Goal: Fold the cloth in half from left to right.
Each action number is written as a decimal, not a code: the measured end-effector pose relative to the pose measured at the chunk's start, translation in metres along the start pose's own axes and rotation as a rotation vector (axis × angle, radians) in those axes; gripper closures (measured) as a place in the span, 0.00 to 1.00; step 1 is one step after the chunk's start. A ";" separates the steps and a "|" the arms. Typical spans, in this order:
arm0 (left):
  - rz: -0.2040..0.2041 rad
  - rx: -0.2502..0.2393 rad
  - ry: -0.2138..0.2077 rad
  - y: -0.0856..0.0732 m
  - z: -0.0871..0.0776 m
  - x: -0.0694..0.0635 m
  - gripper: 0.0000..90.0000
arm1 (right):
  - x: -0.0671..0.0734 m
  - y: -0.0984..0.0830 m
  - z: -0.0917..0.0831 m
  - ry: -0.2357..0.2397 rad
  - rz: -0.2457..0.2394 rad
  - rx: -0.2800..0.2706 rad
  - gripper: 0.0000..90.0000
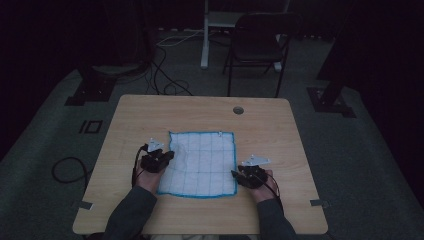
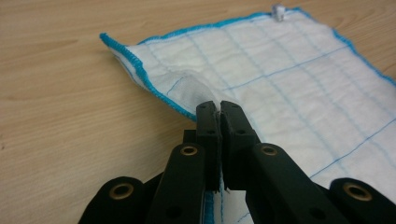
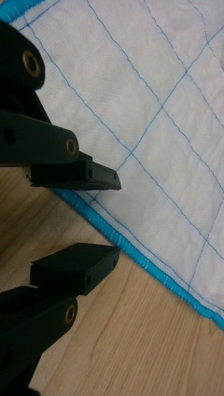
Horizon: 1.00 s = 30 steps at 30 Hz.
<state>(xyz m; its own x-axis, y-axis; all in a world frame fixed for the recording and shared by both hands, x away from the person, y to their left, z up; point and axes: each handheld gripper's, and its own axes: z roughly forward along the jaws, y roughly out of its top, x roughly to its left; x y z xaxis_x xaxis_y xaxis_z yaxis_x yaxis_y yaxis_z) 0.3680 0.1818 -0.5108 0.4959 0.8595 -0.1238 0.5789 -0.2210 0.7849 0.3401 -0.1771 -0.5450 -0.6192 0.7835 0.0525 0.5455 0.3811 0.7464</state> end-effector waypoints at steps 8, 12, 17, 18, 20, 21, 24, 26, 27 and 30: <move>0.007 -0.028 -0.037 0.011 -0.003 -0.010 0.98 | -0.001 0.000 0.000 -0.003 0.005 0.000 0.69; -0.001 -0.035 -0.061 0.015 -0.004 -0.012 0.98 | -0.001 0.000 -0.001 -0.004 0.003 0.001 0.69; 0.002 -0.044 -0.069 0.021 -0.006 -0.013 0.98 | -0.001 0.000 0.000 -0.005 0.003 0.001 0.69; 0.006 -0.044 -0.069 0.022 -0.006 -0.013 0.98 | -0.001 0.000 0.000 -0.005 0.002 0.001 0.69; 0.010 -0.051 -0.072 0.024 -0.006 -0.015 0.98 | -0.001 0.000 0.000 -0.005 0.002 0.001 0.69; 0.014 -0.052 -0.075 0.025 -0.007 -0.015 0.98 | -0.001 0.000 0.000 -0.005 0.002 0.001 0.69; 0.024 -0.059 -0.083 0.029 -0.007 -0.018 0.98 | -0.001 0.000 0.000 -0.005 0.002 0.001 0.69; 0.027 -0.063 -0.089 0.031 -0.006 -0.021 0.98 | -0.001 0.000 0.000 -0.005 0.003 0.001 0.69; 0.031 -0.064 -0.093 0.032 -0.006 -0.022 0.98 | -0.001 0.000 0.000 -0.005 0.003 0.001 0.69; 0.032 -0.071 -0.105 0.034 -0.005 -0.026 0.98 | -0.001 0.000 0.000 -0.006 0.002 0.001 0.69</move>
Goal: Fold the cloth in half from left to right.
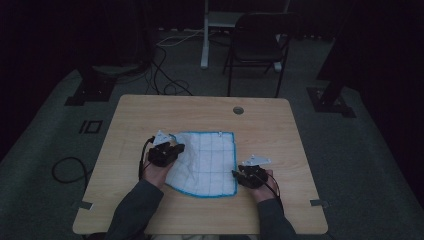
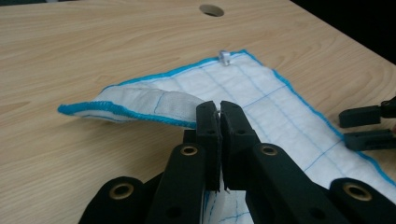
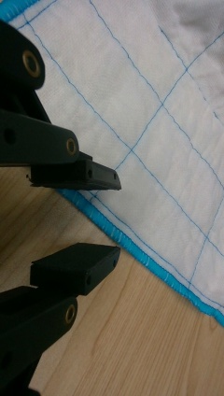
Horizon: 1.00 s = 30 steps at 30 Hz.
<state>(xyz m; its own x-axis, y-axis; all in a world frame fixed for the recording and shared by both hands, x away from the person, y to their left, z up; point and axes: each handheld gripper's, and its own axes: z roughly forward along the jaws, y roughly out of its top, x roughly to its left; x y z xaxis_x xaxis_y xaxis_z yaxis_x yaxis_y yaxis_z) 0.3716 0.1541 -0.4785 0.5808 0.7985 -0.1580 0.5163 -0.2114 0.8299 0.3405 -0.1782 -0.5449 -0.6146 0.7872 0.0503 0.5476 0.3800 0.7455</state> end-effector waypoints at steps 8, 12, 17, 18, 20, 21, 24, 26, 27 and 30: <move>0.021 -0.005 -0.033 0.007 0.007 -0.011 0.98 | 0.000 0.000 0.000 0.000 -0.001 0.000 0.69; 0.033 -0.004 -0.043 0.011 0.011 -0.016 0.97 | 0.000 0.000 0.000 0.001 -0.002 0.001 0.69; 0.041 0.000 -0.056 0.013 0.016 -0.021 0.98 | 0.000 0.000 0.000 0.001 -0.003 0.000 0.69; 0.044 0.001 -0.059 0.013 0.017 -0.022 0.98 | 0.000 0.000 0.000 0.000 -0.002 0.000 0.69; 0.043 0.000 -0.062 0.014 0.018 -0.023 0.98 | 0.000 0.000 0.000 0.000 -0.002 -0.001 0.69; 0.044 0.003 -0.067 0.014 0.021 -0.025 0.98 | 0.000 0.000 0.000 0.001 -0.001 -0.001 0.69; 0.050 0.008 -0.075 0.015 0.024 -0.028 0.98 | -0.002 0.000 -0.001 -0.004 0.006 -0.008 0.69; 0.053 0.008 -0.079 0.017 0.026 -0.031 0.98 | -0.003 0.000 -0.002 -0.006 0.010 -0.011 0.69; 0.060 0.010 -0.082 0.018 0.027 -0.031 0.98 | -0.003 0.000 -0.003 -0.008 0.010 -0.012 0.69; 0.066 0.013 -0.088 0.020 0.030 -0.035 0.98 | -0.005 0.000 -0.004 -0.011 0.012 -0.016 0.69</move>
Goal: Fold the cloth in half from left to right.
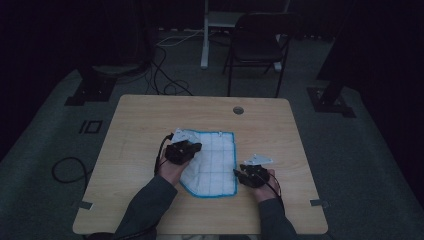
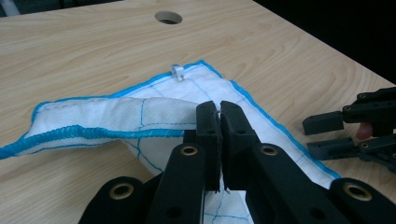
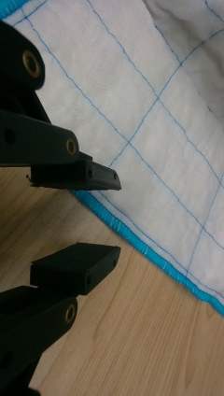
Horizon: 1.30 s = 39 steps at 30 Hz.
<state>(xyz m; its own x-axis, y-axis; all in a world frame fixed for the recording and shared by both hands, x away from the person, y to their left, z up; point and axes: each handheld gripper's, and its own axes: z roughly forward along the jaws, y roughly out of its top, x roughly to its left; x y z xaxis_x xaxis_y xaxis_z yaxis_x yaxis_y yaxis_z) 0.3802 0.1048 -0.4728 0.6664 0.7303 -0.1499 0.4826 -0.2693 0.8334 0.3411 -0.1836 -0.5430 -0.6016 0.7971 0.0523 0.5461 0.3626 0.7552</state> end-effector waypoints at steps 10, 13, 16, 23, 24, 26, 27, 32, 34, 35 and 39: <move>0.022 0.016 -0.023 0.004 0.012 -0.009 0.98 | -0.004 0.000 -0.003 -0.010 0.012 -0.008 0.69; 0.031 0.023 -0.028 0.005 0.015 -0.011 0.98 | -0.005 -0.001 -0.003 -0.014 0.015 -0.009 0.69; 0.036 0.026 -0.033 0.006 0.018 -0.013 0.98 | -0.006 -0.001 -0.004 -0.017 0.020 -0.010 0.69; 0.046 0.035 -0.046 0.007 0.024 -0.017 0.98 | -0.007 -0.001 -0.004 -0.021 0.022 -0.012 0.69; 0.047 0.036 -0.046 0.007 0.025 -0.018 0.98 | -0.007 -0.001 -0.004 -0.022 0.024 -0.013 0.69; 0.056 0.040 -0.049 0.008 0.027 -0.019 0.98 | -0.008 -0.001 -0.004 -0.024 0.028 -0.011 0.69; 0.058 0.040 -0.051 0.009 0.028 -0.020 0.98 | -0.008 -0.001 -0.004 -0.024 0.031 -0.011 0.69; 0.067 0.049 -0.055 0.011 0.033 -0.023 0.98 | -0.009 -0.001 -0.005 -0.028 0.035 -0.011 0.69; 0.071 0.053 -0.063 0.011 0.035 -0.024 0.98 | -0.009 -0.002 -0.005 -0.028 0.037 -0.011 0.69; 0.073 0.055 -0.064 0.011 0.036 -0.025 0.98 | -0.009 -0.002 -0.005 -0.030 0.037 -0.010 0.69; 0.083 0.068 -0.072 0.011 0.041 -0.027 0.98 | -0.009 -0.002 -0.004 -0.034 0.036 -0.006 0.69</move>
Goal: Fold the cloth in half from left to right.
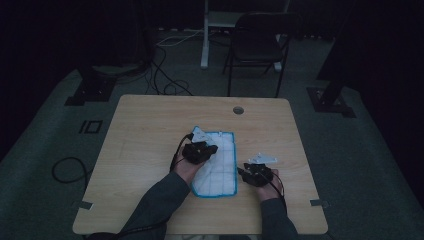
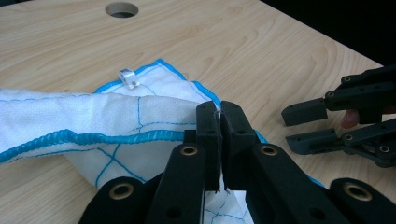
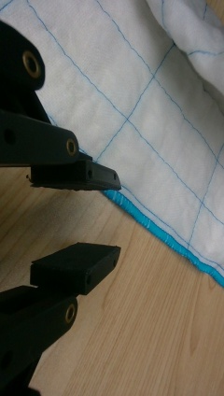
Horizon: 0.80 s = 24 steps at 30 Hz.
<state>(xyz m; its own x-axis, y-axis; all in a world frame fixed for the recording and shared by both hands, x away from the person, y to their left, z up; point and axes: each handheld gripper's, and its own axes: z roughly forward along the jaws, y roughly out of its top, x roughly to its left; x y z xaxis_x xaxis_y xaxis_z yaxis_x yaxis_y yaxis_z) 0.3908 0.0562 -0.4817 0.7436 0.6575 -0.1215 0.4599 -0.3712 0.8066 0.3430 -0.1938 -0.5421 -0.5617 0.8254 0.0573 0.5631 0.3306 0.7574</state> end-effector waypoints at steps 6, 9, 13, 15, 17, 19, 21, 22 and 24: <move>0.017 0.015 -0.009 0.002 0.008 -0.004 0.98 | 0.000 0.000 0.001 -0.010 -0.008 0.005 0.69; 0.018 0.023 -0.014 0.002 0.012 -0.006 0.98 | 0.001 0.000 0.002 -0.011 -0.010 0.009 0.69; 0.024 0.034 -0.019 0.002 0.016 -0.008 0.97 | 0.002 -0.001 0.003 -0.015 -0.016 0.016 0.69; 0.025 0.039 -0.020 0.001 0.019 -0.008 0.97 | 0.002 -0.001 0.003 -0.017 -0.015 0.017 0.69; 0.025 0.045 -0.021 0.001 0.021 -0.008 0.97 | 0.002 -0.001 0.003 -0.019 -0.014 0.019 0.68; 0.025 0.052 -0.023 0.001 0.024 -0.009 0.97 | 0.002 -0.001 0.003 -0.021 -0.014 0.019 0.68; 0.028 0.061 -0.023 0.000 0.027 -0.009 0.97 | 0.002 -0.001 0.003 -0.021 -0.015 0.020 0.68; 0.027 0.066 -0.025 0.000 0.029 -0.009 0.97 | 0.002 -0.001 0.003 -0.021 -0.015 0.021 0.68; 0.025 0.076 -0.028 -0.002 0.033 -0.010 0.97 | 0.003 -0.001 0.003 -0.021 -0.015 0.021 0.68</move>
<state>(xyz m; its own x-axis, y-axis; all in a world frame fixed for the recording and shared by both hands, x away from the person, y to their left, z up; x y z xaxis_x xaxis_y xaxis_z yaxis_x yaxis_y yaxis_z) 0.3989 0.0289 -0.5009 0.7684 0.6289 -0.1187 0.4755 -0.4368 0.7636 0.3431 -0.1905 -0.5448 -0.5575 0.8295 0.0325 0.5676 0.3523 0.7441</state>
